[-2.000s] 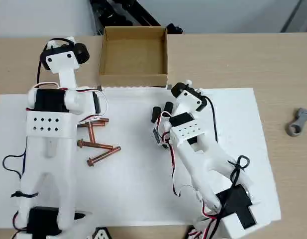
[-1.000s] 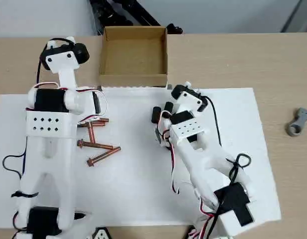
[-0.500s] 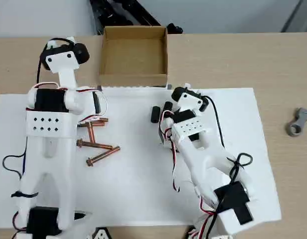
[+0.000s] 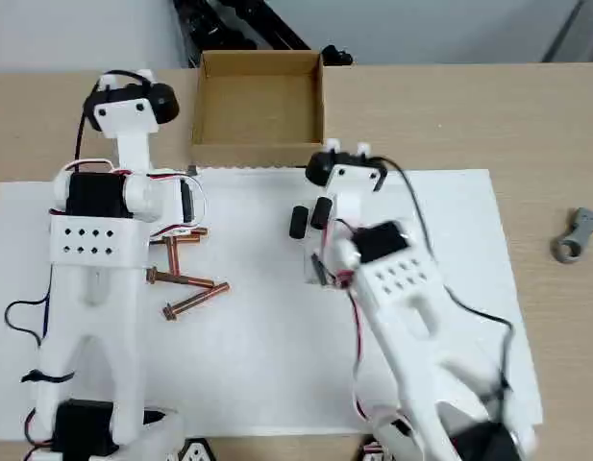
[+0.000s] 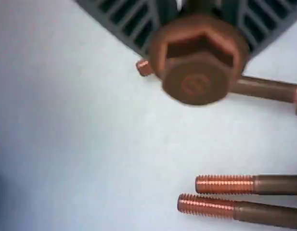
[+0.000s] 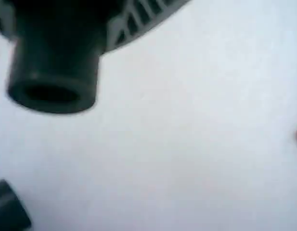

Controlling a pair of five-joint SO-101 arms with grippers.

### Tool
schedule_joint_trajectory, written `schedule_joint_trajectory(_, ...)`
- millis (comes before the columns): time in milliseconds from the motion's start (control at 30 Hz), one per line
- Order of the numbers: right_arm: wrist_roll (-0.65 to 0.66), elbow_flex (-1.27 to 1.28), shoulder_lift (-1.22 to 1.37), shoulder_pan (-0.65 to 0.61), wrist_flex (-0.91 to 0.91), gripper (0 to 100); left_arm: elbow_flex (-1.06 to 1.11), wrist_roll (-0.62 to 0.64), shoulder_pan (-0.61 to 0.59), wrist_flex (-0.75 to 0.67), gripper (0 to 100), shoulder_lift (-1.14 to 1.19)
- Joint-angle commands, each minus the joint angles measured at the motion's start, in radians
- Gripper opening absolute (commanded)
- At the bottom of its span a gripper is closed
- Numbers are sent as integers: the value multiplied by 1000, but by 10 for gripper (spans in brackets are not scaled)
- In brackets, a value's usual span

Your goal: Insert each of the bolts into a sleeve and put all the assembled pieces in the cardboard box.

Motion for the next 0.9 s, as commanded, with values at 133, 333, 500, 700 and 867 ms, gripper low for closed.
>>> schedule_joint_trajectory(133, 315, -9, -489, -7, 42, 9, -4, -143, 44, 12, 5, -121)
schedule_joint_trajectory(333, 434, 60, -811, -12, 25, 9, -4, -215, 198, -46, 5, -298)
schedule_joint_trajectory(500, 399, 281, -1038, -12, -143, 10, -4, -117, 233, -206, 5, -416)
schedule_joint_trajectory(700, 235, 624, -1241, -12, -469, 10, -2, 0, 239, -390, 5, -430)
schedule_joint_trajectory(867, 196, 789, -1313, -12, -616, 10, -2, 89, 270, -532, 5, -430)
